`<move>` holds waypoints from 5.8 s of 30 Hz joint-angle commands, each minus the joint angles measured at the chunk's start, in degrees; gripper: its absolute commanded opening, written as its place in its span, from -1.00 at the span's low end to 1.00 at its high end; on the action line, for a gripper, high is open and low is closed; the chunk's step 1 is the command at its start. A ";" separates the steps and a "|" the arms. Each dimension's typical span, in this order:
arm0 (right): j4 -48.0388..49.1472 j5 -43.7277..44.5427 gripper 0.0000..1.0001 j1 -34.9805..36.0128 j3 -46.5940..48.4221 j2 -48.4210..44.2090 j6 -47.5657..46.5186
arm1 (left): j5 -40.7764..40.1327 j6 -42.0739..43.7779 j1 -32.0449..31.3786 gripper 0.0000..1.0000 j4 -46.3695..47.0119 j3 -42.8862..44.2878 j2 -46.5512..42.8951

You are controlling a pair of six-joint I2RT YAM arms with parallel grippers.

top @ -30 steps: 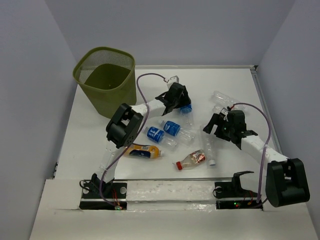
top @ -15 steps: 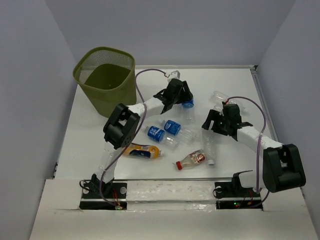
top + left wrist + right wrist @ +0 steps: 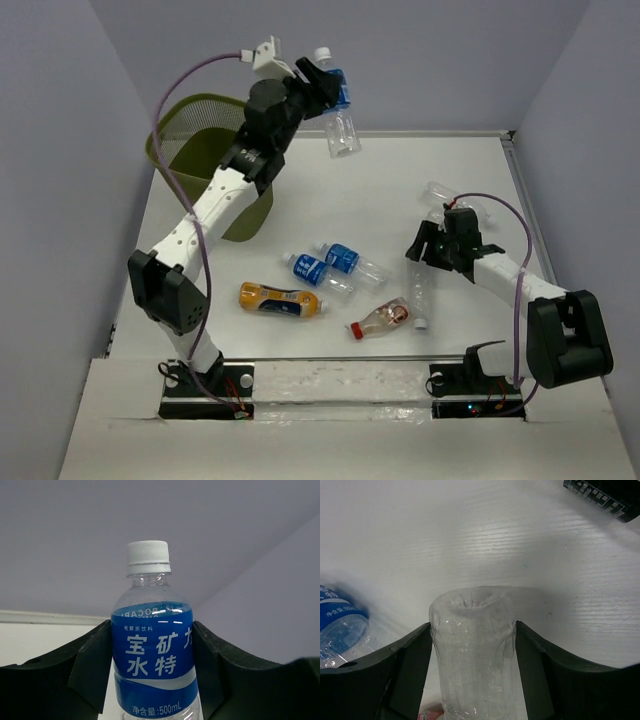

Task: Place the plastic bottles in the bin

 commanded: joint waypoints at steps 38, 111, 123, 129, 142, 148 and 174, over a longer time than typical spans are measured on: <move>-7.94 7.27 -0.42 0.38 4.51 -27.75 0.06 | -21.82 16.53 26.25 0.98 2.24 -10.35 -12.03; 5.50 -11.01 0.95 35.62 19.30 -5.95 -16.38 | 2.80 -28.82 9.20 0.98 -37.94 -74.25 -56.51; 1.99 -4.77 0.94 35.62 8.38 -11.49 -12.25 | -3.80 -29.79 8.94 0.98 -29.06 -75.48 -47.73; 1.64 -2.85 0.95 35.62 7.32 -12.29 -12.07 | -4.94 -29.18 8.77 0.98 -26.07 -75.56 -43.77; -8.72 11.04 0.82 35.10 22.42 3.78 -19.53 | -6.87 -23.29 8.68 0.02 -25.70 -74.87 -41.04; -11.54 13.07 0.79 34.48 31.65 14.32 -22.26 | -7.14 -20.74 8.68 -0.20 -27.12 -74.78 -44.90; -20.16 7.88 0.68 28.50 43.88 34.11 -29.73 | -14.95 3.51 8.68 -0.19 -26.78 -22.40 -45.01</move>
